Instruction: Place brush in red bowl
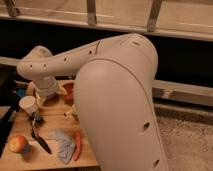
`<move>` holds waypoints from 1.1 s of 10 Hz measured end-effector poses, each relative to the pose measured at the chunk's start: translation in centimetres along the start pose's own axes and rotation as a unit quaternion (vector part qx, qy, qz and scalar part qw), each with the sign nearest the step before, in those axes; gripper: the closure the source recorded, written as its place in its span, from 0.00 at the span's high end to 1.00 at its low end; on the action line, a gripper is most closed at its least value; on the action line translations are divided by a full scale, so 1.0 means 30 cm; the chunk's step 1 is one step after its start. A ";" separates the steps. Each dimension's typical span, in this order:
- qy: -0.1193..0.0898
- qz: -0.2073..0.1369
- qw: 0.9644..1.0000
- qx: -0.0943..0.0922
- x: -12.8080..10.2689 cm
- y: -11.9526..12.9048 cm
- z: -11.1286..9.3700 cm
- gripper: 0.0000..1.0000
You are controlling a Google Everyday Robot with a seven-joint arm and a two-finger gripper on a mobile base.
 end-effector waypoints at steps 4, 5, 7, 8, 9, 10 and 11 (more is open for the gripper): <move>0.004 0.004 1.000 -0.004 0.014 0.006 0.025 0.80; 0.005 0.009 1.000 -0.012 0.027 0.028 0.063 0.80; -0.004 0.015 0.999 -0.030 0.044 0.076 0.164 0.80; -0.013 0.019 0.999 -0.041 0.044 0.093 0.201 0.80; -0.024 0.024 0.998 -0.051 0.042 0.111 0.230 0.80; -0.034 0.030 0.998 -0.054 0.040 0.121 0.244 0.80; -0.044 0.029 0.997 -0.057 0.039 0.149 0.257 0.80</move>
